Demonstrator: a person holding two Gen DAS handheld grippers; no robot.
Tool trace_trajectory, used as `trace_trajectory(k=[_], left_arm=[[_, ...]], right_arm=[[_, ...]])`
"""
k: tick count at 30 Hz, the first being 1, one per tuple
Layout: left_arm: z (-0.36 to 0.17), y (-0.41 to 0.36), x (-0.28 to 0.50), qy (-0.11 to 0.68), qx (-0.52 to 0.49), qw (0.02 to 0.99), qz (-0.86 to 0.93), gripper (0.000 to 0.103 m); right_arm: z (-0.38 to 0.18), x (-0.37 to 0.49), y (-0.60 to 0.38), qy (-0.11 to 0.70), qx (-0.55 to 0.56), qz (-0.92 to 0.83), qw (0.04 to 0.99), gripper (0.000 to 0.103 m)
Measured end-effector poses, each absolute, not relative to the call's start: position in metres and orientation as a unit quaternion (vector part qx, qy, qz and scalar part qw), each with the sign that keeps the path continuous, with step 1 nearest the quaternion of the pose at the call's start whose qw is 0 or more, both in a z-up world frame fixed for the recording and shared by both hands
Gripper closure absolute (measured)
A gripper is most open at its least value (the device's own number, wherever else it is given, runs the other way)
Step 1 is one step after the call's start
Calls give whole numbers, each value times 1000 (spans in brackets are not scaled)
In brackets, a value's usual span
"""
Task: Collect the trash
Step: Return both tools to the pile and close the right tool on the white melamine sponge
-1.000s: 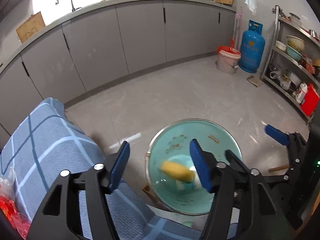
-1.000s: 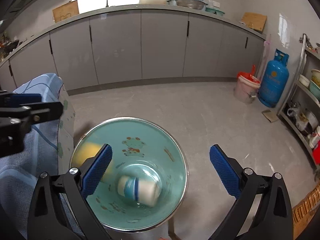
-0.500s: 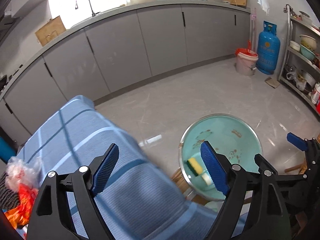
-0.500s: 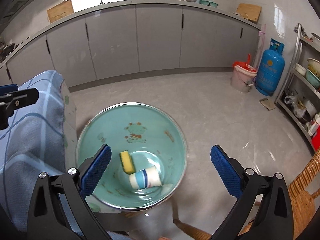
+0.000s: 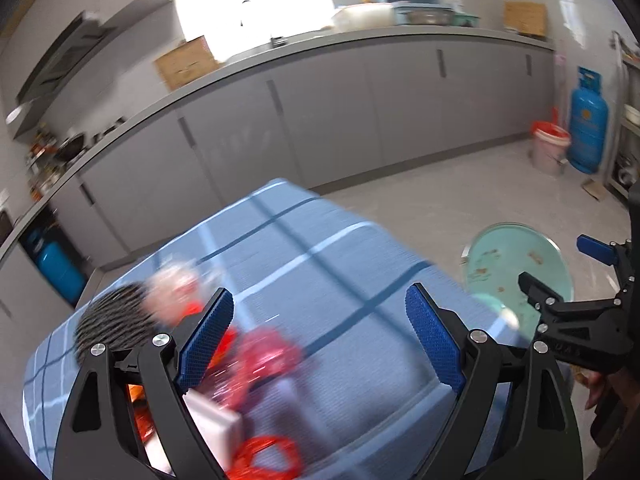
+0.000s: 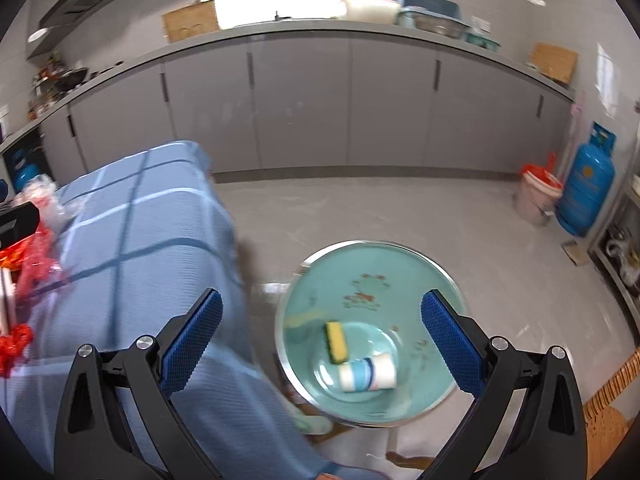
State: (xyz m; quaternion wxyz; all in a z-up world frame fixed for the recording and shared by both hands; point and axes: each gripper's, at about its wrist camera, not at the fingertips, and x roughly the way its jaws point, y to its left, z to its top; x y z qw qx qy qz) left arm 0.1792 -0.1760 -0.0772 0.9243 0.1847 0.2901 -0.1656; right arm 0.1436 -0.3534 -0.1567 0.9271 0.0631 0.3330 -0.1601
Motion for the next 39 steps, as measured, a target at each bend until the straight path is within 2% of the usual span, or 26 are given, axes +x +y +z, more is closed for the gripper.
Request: trace_trajectory(k=[10,18,39], left_arm=[[-60,-43,168,286,142,947,-35,14],[-96,48,172,350,108,929,56,13],[-118,113,183,369,55,922,106,13]], right_arm=[[-130,157,-258,323,26,-69,943,5],[-119,171,-181,323,-9,11,946,5],[-128,193,-55,330,-136,115,927,5]])
